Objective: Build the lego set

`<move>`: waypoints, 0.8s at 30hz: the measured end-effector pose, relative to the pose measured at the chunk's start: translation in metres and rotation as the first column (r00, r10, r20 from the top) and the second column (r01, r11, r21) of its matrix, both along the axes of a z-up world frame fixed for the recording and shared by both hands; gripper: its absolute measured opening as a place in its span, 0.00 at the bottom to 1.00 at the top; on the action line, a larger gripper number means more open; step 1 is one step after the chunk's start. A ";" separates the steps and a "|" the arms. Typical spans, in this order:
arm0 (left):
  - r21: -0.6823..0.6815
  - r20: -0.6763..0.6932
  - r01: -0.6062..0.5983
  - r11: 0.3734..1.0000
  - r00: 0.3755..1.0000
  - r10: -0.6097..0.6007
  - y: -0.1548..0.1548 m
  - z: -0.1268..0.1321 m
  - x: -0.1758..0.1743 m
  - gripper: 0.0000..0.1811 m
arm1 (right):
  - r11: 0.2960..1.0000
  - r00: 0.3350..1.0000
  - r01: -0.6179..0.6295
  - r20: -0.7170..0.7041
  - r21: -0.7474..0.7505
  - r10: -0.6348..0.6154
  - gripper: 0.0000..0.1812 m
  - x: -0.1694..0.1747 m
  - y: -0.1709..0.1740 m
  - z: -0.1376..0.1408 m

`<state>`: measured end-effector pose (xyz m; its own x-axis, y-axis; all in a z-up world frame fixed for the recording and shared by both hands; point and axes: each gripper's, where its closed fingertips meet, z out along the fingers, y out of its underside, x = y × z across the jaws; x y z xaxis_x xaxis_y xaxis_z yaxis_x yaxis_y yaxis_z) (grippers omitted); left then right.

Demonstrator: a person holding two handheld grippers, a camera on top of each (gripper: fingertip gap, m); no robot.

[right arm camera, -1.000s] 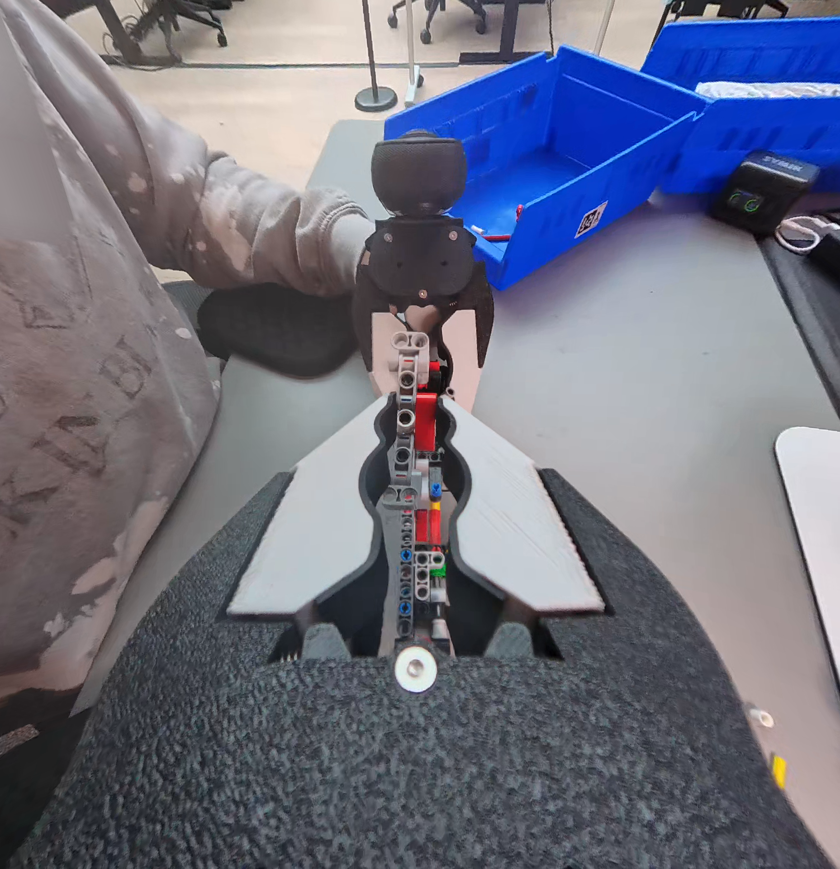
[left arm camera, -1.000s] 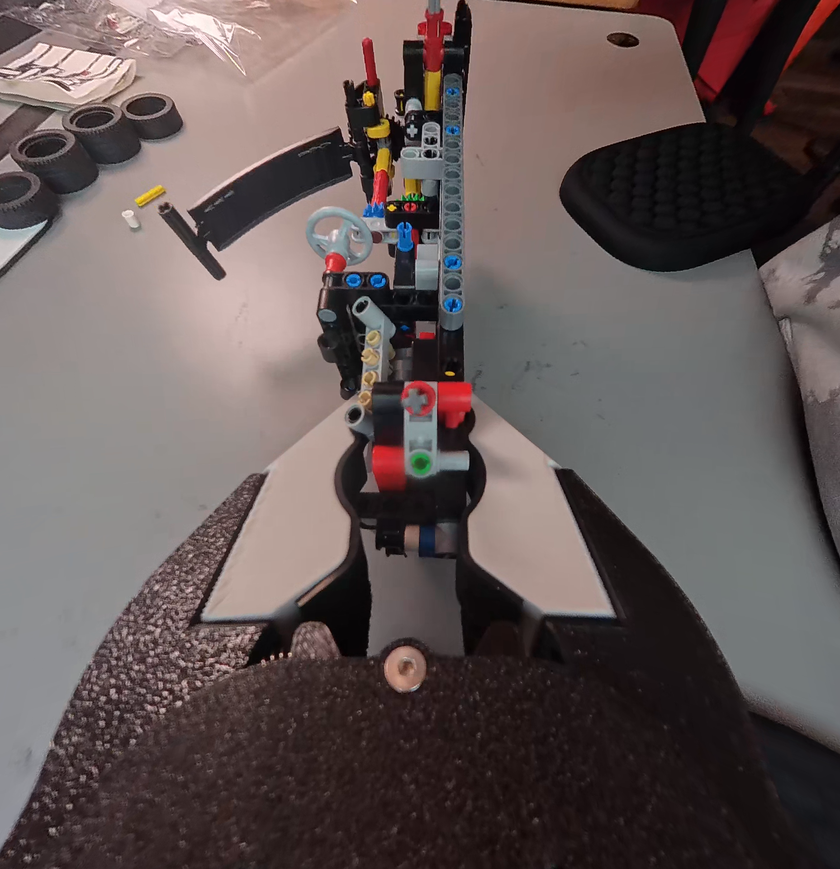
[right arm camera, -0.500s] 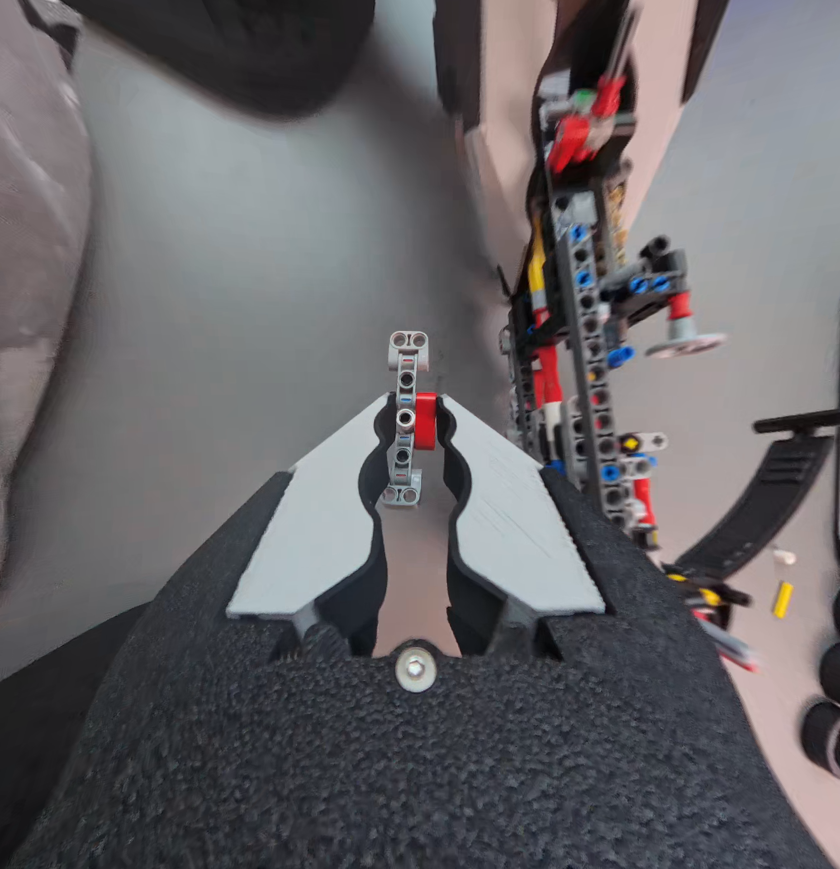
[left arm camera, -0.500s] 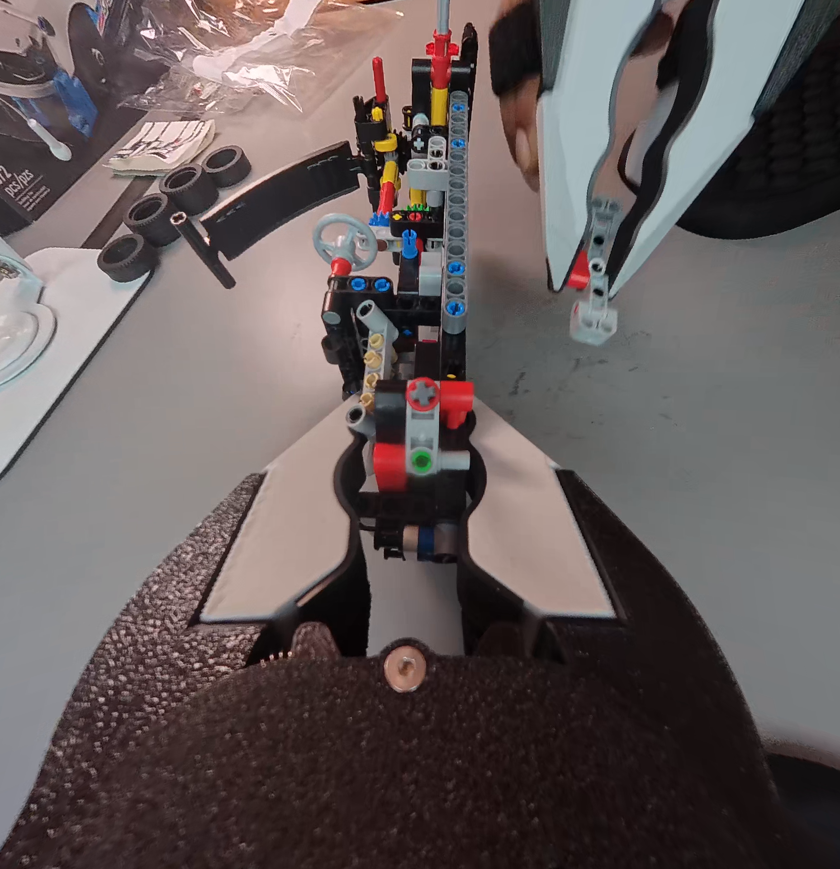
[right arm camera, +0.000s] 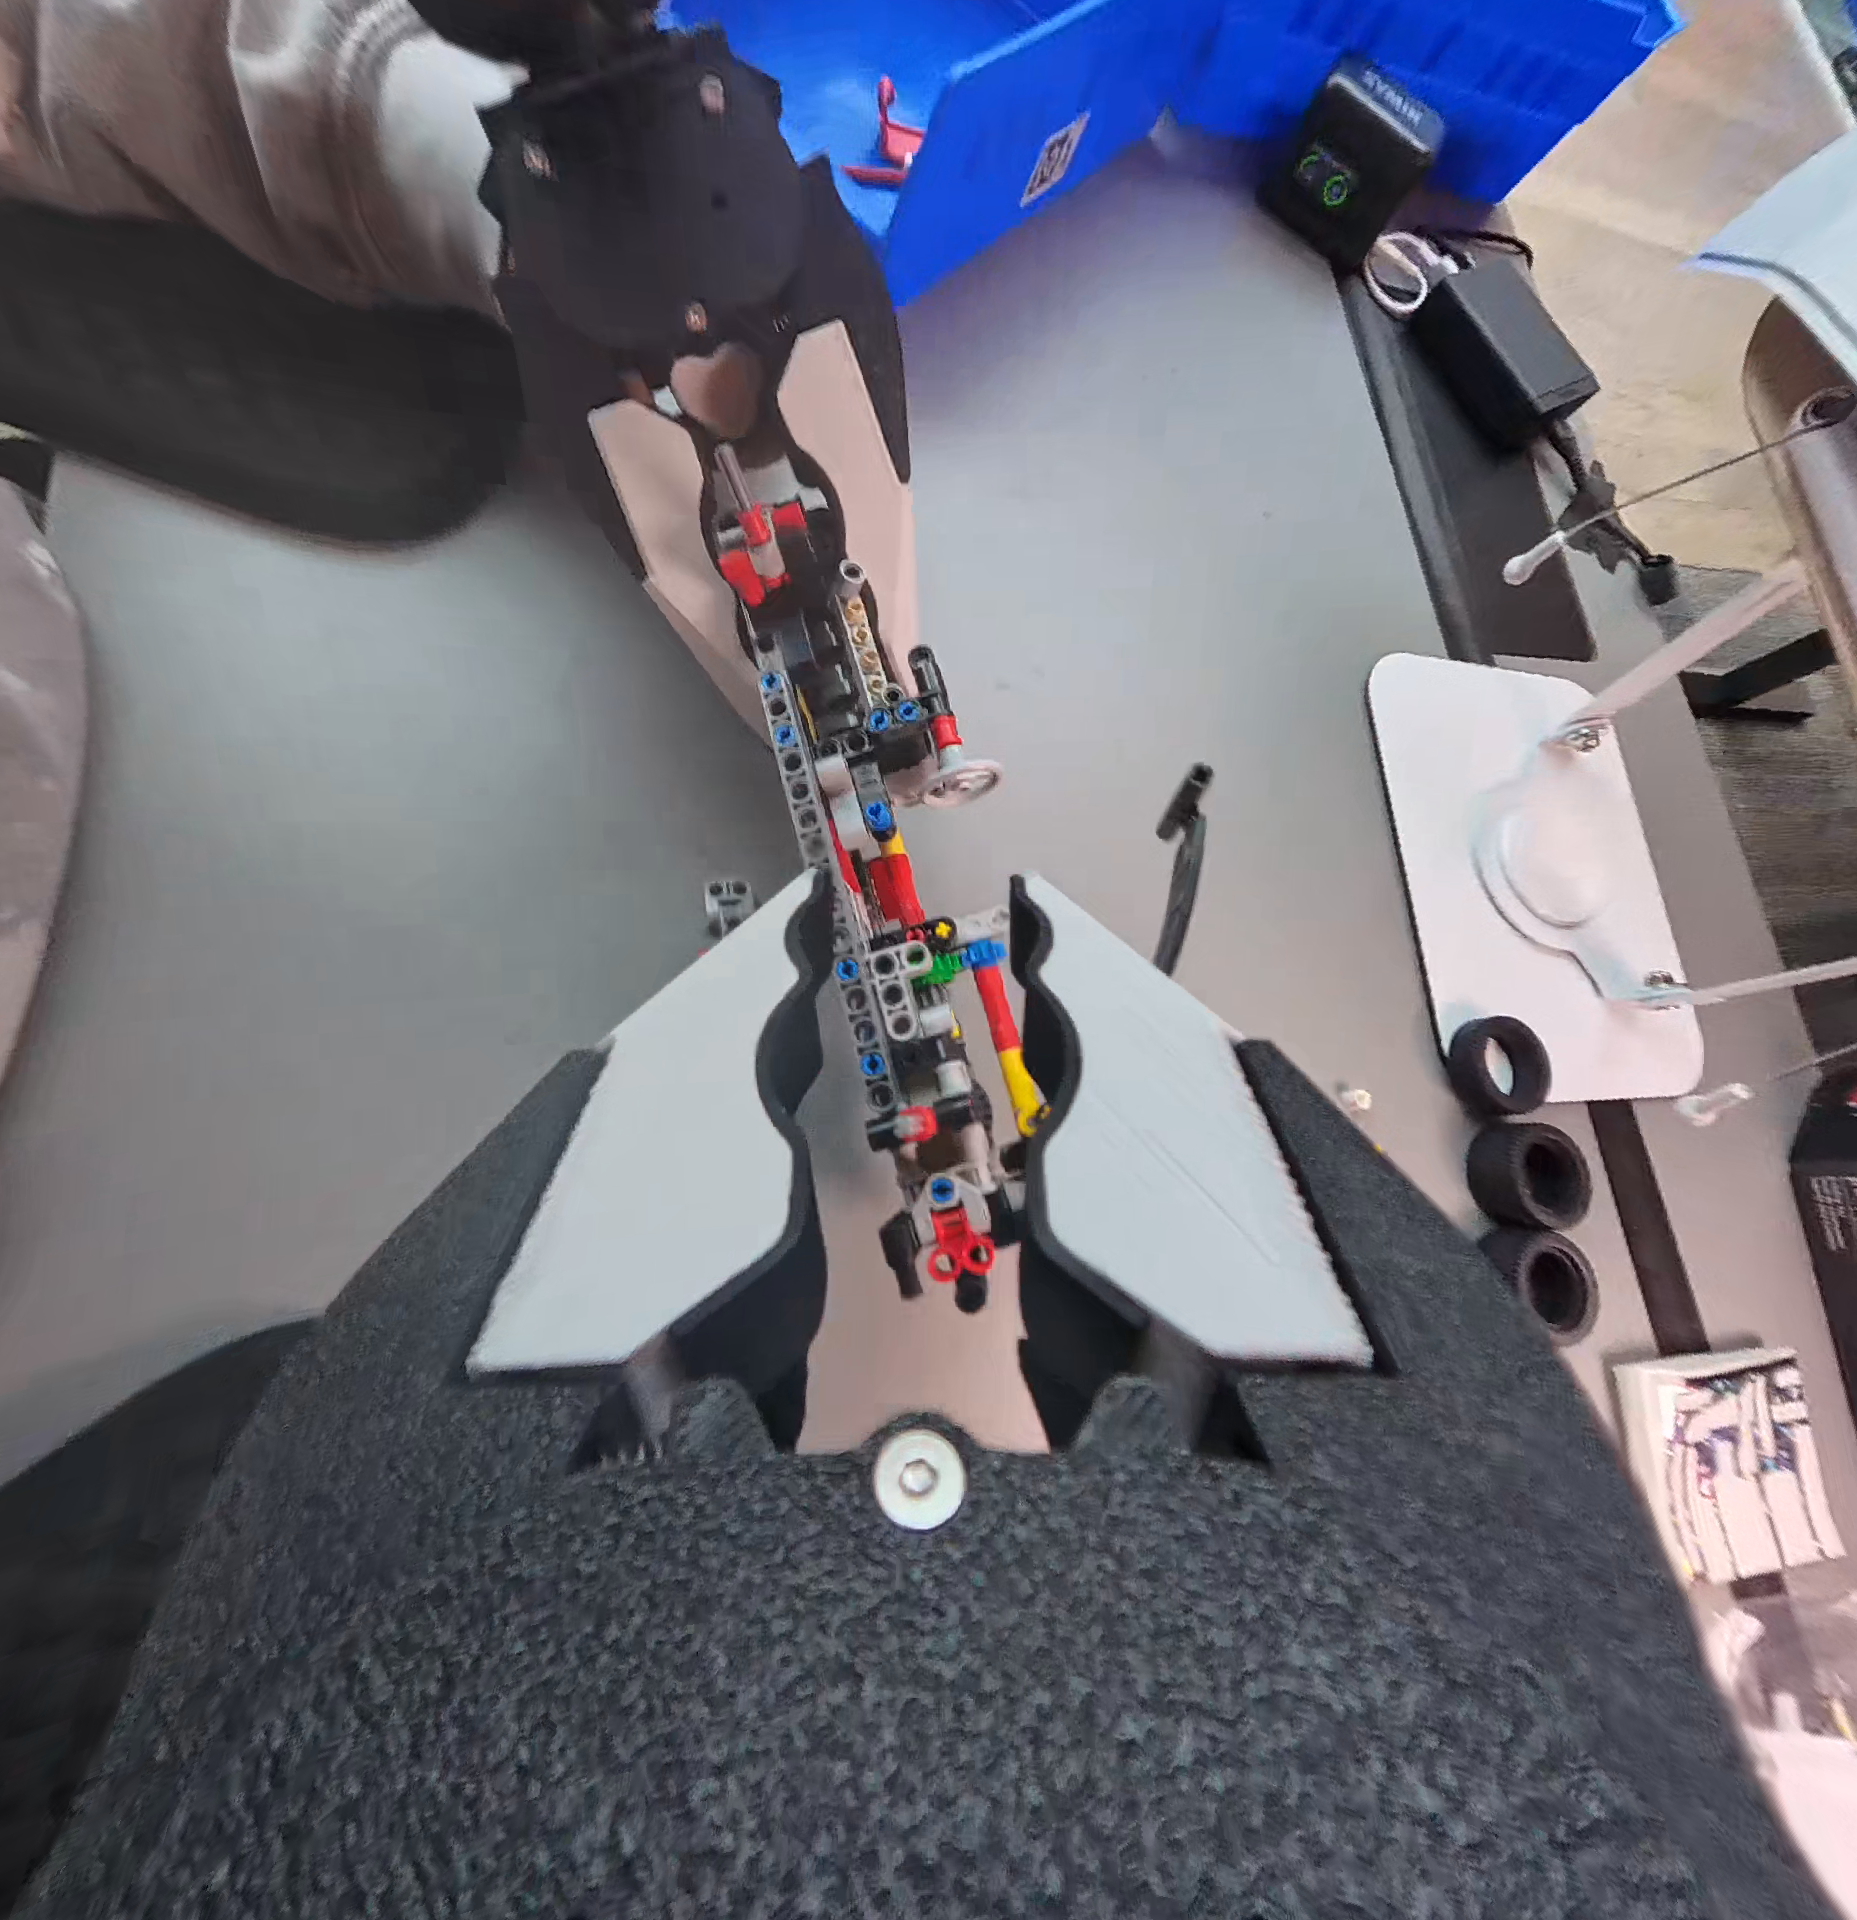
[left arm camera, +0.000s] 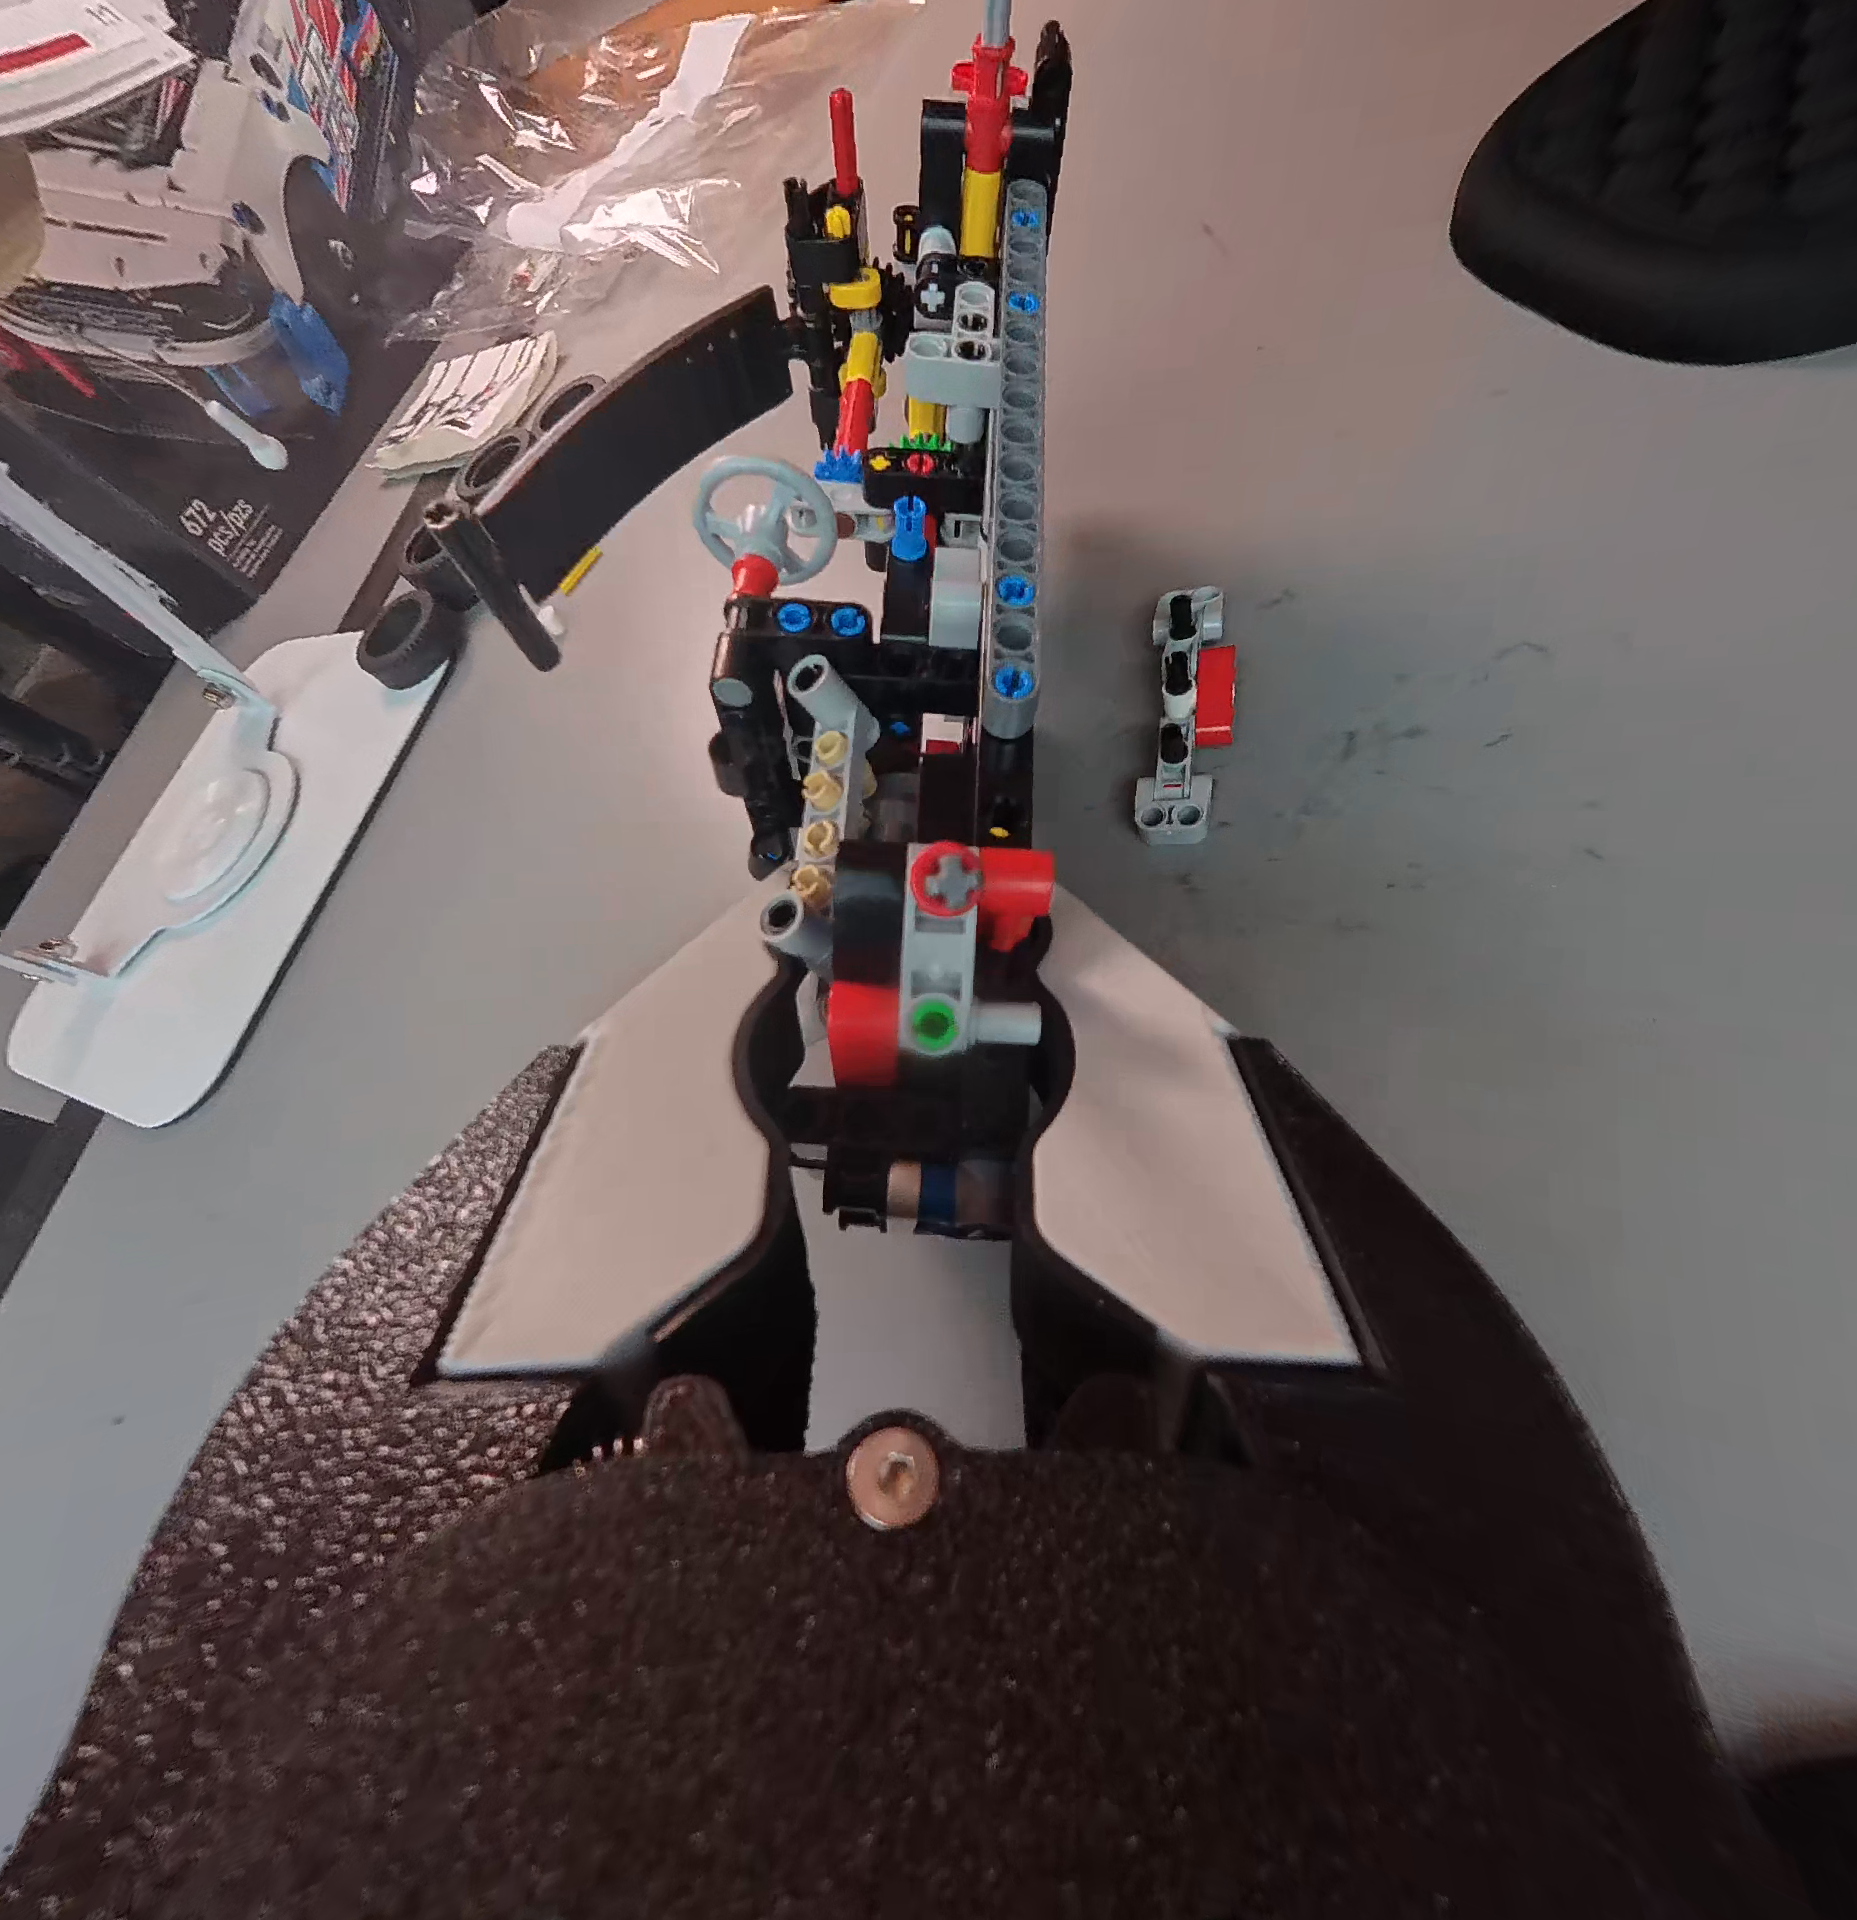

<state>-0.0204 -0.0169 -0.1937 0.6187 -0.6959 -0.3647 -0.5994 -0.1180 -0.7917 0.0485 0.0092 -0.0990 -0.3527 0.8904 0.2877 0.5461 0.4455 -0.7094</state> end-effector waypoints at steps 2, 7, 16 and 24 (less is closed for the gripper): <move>0.007 -0.005 0.006 1.000 1.000 -0.006 -0.001 0.000 0.000 0.21 | 1.000 1.000 0.003 0.025 0.009 -0.003 0.23 0.006 0.007 -0.007; -0.004 0.029 0.016 1.000 0.999 -0.016 -0.001 0.001 -0.001 0.21 | 0.998 0.999 0.049 -0.002 -0.047 -0.049 0.28 0.024 0.016 -0.025; 0.004 0.054 0.024 1.000 0.998 -0.024 -0.001 0.002 -0.002 0.21 | 0.982 0.980 0.142 -0.123 -0.126 -0.157 0.28 0.044 0.035 -0.045; 0.028 0.032 0.013 1.000 0.999 -0.014 0.002 0.000 -0.004 0.22 | 0.991 0.975 0.125 -0.181 -0.043 -0.131 0.16 0.036 0.040 -0.057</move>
